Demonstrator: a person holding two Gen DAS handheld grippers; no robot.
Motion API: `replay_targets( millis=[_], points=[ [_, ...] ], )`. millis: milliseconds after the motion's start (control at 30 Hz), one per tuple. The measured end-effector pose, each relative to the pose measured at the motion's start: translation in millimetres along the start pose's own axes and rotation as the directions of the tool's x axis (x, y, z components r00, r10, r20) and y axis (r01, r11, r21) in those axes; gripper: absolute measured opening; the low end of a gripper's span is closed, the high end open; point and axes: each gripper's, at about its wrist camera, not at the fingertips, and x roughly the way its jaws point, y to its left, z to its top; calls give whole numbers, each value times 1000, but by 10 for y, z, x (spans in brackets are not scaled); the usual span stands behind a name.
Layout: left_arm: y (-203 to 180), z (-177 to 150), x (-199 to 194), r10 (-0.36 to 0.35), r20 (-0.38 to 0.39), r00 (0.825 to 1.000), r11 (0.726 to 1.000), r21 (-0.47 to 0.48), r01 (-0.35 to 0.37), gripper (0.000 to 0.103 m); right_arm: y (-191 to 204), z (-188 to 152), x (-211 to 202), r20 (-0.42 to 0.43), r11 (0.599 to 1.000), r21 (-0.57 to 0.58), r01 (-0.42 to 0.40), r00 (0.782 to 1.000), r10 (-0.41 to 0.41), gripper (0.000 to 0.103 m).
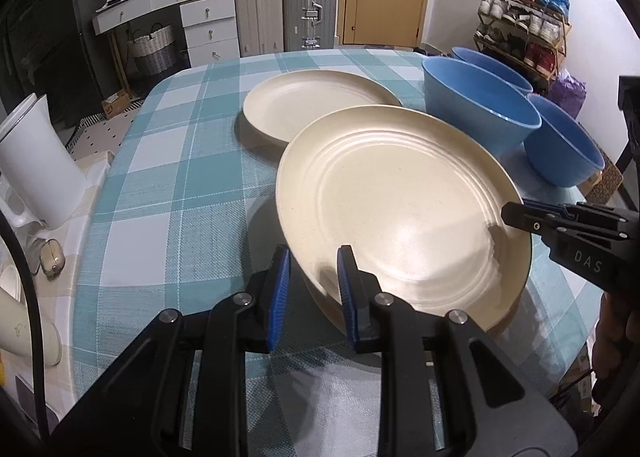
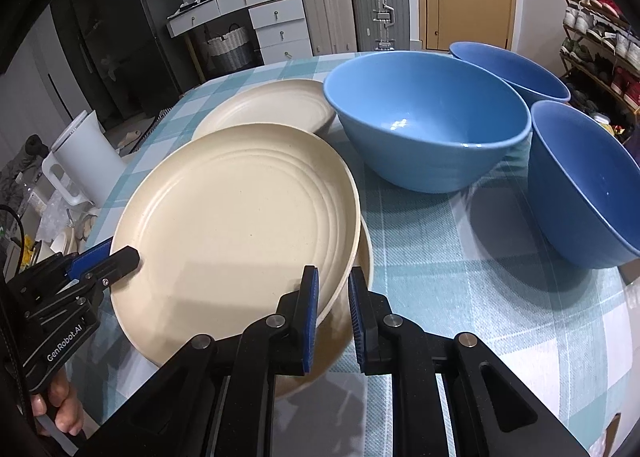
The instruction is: Organize plates and bowls
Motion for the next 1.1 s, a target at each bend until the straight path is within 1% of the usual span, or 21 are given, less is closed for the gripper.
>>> replay_targets(
  millis=[200,400,667,1100],
  points=[
    [-90,-35,41,12,-16,1000,999,39,-11,21,13,-43,-2,6,999,-22,39,999,-38,16],
    [-117,-59,55,12,-34,999,998,56,-10,21,3,-96,-25,7,998,-33,52,999,-52,16],
    [-170,-89,69,27,-55,998,995,93,-22,21,7,-163,-55,0,997,-35,64,998,-64,16],
    [-214,-135,118,51,-98,994,991,124,-39,22,6,-161,-15,-5,997,-40,66,998,-66,16]
  ],
)
